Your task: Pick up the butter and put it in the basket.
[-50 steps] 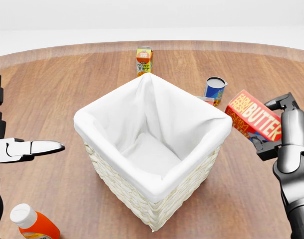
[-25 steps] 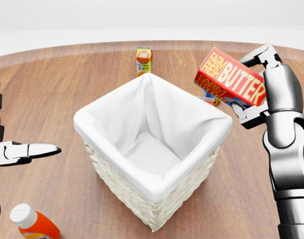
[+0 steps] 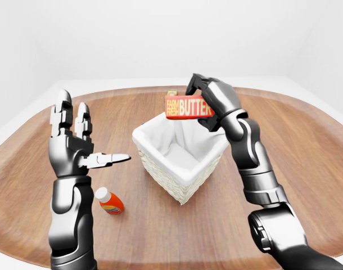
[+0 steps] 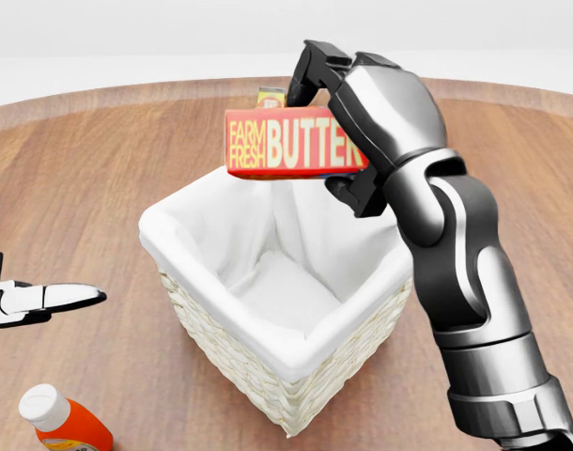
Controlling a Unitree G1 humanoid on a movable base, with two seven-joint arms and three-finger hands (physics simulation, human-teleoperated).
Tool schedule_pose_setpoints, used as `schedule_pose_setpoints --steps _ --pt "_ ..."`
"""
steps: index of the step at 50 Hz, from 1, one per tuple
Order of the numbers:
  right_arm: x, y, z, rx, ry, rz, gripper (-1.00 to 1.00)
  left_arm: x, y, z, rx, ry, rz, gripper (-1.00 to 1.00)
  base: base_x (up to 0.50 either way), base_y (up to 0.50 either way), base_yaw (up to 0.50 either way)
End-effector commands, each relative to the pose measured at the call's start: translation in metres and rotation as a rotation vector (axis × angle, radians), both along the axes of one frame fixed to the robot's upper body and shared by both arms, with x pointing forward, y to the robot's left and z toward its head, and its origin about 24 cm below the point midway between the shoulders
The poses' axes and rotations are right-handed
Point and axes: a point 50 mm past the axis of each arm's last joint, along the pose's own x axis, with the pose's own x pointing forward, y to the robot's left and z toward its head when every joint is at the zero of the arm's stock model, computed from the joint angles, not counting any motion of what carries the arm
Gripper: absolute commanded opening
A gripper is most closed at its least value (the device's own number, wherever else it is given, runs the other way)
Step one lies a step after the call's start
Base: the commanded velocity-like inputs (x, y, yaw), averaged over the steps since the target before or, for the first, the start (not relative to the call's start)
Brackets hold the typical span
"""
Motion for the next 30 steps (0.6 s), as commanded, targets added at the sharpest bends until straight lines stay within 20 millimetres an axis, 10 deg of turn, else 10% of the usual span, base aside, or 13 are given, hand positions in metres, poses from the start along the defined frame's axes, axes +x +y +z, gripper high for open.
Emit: schedule_pose_setpoints --steps 1,14,30 --pt "0.009 0.040 0.006 -0.257 -0.154 -0.002 -1.00 -0.002 0.006 -0.006 -0.017 0.020 0.004 1.00 0.00 0.00 0.00" --pt "0.044 0.044 0.008 -0.582 -0.224 -0.154 -1.00 -0.005 0.004 -0.017 -0.018 0.060 -0.011 1.00 0.00 0.00 0.00" --pt "0.041 0.051 -0.014 -0.557 -0.031 -0.092 -1.00 -0.004 0.006 -0.027 -0.029 0.103 -0.014 1.00 0.00 0.00 0.00"
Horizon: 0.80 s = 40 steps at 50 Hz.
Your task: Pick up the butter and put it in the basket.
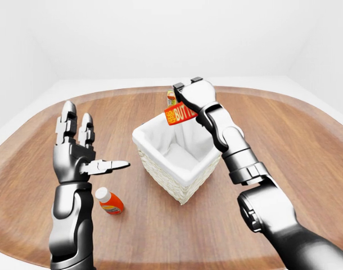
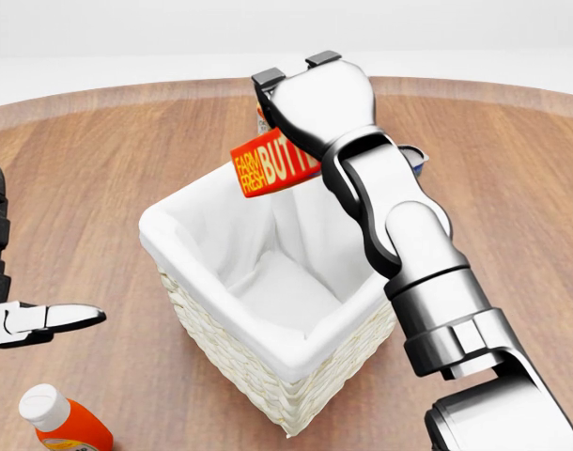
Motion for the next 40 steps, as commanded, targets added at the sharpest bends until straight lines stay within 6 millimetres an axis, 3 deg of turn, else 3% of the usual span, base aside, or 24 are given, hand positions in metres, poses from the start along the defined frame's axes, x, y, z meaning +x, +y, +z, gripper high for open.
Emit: schedule_pose_setpoints --steps 1,40 --pt "0.000 0.005 -0.005 0.004 0.049 0.002 -1.00 0.000 0.001 -0.007 -0.006 0.030 -0.002 1.00 0.00 0.00 0.00" --pt "0.006 0.027 -0.034 -0.190 0.119 0.003 -1.00 -0.005 0.011 -0.020 -0.027 0.074 0.012 1.00 0.00 0.00 0.00"
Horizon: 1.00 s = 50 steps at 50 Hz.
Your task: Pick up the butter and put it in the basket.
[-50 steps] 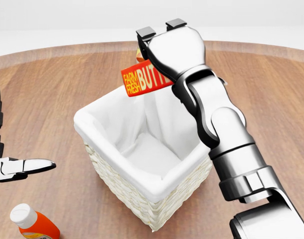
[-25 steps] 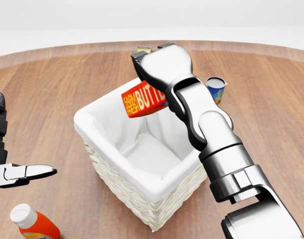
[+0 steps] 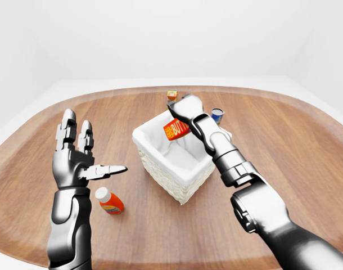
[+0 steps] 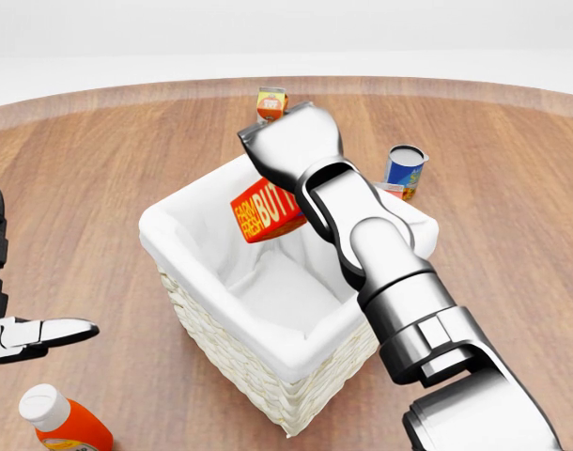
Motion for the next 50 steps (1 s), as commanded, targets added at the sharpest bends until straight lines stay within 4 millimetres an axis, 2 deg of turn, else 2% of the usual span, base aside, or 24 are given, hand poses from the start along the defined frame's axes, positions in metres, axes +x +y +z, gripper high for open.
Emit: schedule_pose_setpoints --steps 1,15,25,50 --pt "0.000 0.006 0.003 -0.043 -0.029 0.006 -1.00 -0.001 0.004 -0.007 -0.011 0.026 0.004 1.00 0.00 0.00 0.00" --pt "0.002 0.007 -0.021 -0.108 -0.003 0.019 -1.00 -0.007 0.007 -0.008 -0.015 0.025 0.014 1.00 0.00 0.00 0.00" --pt "0.003 0.011 -0.031 -0.134 0.012 0.036 -1.00 -0.009 0.012 -0.013 -0.026 0.044 0.023 1.00 0.00 0.00 0.00" --pt "0.003 0.011 -0.046 -0.158 0.054 0.045 -1.00 -0.008 0.024 -0.027 -0.052 0.101 0.043 1.00 0.00 0.00 0.00"
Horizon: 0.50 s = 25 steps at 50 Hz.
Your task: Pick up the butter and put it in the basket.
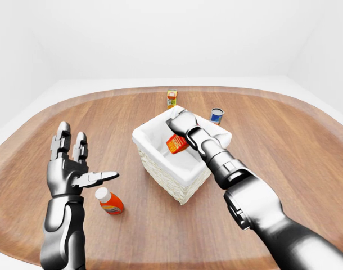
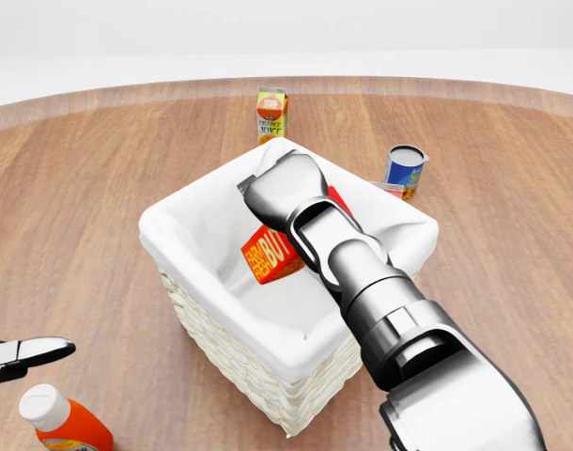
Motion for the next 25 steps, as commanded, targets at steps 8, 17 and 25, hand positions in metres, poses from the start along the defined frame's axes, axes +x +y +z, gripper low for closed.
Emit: schedule_pose_setpoints --steps 8,17,25 --pt "-0.003 0.003 -0.008 -0.032 -0.050 0.052 -0.80 0.002 0.007 -0.015 -0.023 0.059 0.003 1.00 0.00 0.00 0.00" --pt "-0.008 0.007 -0.016 -0.059 -0.076 0.092 1.00 0.005 0.007 -0.028 -0.043 0.108 -0.011 1.00 0.00 0.00 0.00" --pt "-0.007 0.007 -0.015 -0.046 -0.077 0.087 1.00 0.004 0.007 -0.034 -0.054 0.130 -0.017 1.00 0.00 0.00 0.00"
